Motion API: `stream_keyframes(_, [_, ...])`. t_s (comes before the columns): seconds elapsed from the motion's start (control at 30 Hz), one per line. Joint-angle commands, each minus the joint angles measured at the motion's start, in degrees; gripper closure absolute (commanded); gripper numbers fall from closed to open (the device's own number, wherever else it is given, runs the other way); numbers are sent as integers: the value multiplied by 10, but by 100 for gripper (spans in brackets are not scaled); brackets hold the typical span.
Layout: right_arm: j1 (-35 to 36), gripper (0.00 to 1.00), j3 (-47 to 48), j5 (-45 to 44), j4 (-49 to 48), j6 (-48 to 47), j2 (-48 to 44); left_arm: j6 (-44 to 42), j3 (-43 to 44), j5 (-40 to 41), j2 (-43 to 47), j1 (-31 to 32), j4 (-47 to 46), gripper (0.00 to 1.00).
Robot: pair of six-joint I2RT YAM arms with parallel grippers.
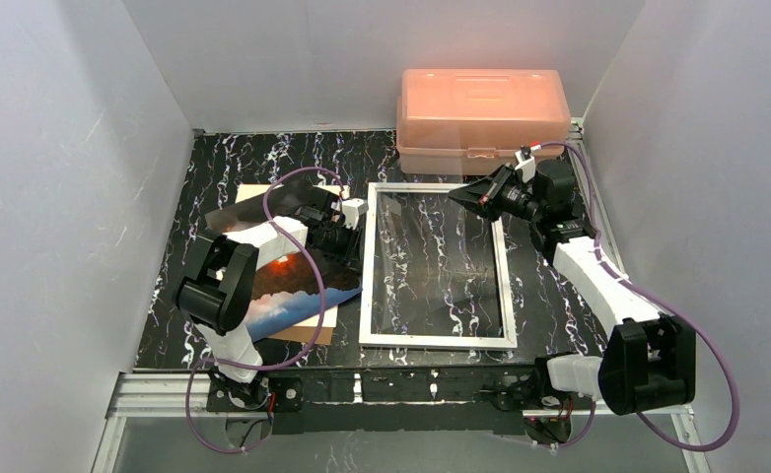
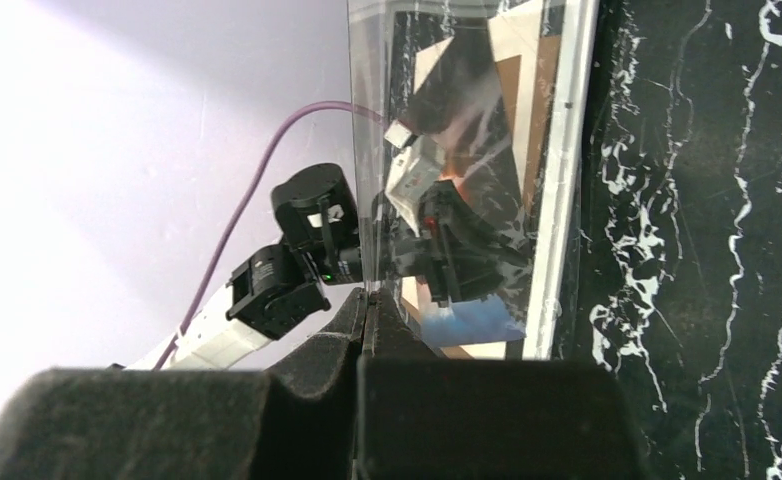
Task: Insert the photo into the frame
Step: Adjust the photo frame item on the photo frame.
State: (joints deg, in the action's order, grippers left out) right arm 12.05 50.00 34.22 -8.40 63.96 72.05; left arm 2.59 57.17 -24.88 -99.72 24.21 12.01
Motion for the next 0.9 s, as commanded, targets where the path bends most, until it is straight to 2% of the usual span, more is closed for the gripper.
stream_keyframes(0.0, [0, 99, 15, -6, -41, 42, -36, 0, 6, -12, 4, 2, 8, 81])
stream_keyframes(0.4, [1, 99, 9, -23, -21, 76, -64, 7, 33, -21, 29, 1, 32, 83])
stream_keyframes(0.57, [4, 99, -17, -30, -55, 122, -75, 8, 37, -21, 29, 1, 39, 83])
stream_keyframes(0.87, [28, 99, -23, -67, -53, 153, -89, 14, 60, -19, 33, 1, 54, 84])
